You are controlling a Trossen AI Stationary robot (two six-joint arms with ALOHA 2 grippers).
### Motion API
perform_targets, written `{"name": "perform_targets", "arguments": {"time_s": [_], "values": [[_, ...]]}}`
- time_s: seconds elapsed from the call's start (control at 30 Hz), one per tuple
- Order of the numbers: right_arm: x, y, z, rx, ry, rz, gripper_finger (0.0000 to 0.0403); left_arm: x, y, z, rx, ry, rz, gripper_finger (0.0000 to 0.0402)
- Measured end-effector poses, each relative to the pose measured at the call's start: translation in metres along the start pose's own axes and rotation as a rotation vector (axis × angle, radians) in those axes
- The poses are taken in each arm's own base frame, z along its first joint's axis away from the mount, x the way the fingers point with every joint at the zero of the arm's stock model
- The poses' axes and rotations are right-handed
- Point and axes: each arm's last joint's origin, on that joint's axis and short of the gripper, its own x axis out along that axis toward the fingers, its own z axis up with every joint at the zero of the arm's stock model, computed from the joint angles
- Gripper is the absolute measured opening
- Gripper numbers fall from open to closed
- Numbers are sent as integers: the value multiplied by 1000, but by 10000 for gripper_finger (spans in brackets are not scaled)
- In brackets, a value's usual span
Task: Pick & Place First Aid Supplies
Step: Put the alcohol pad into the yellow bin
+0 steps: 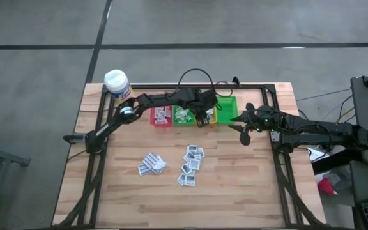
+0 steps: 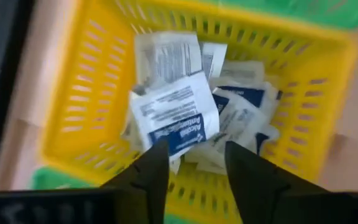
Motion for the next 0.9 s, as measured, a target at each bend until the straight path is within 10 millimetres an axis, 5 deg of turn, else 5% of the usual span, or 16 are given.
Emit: {"name": "perform_targets", "arguments": {"time_s": [0.23,0.47,0.9], "values": [[0,0,0,0,0,4,146,-67,3,1,-151,-54,-24,172],[0,4,0,0,6,134,146,-122,-16,-9,-276,-94,-70,172],[-3,23,3,-40,17,441,146,-142,-105,-95,-357,-248,-104,172]]}}
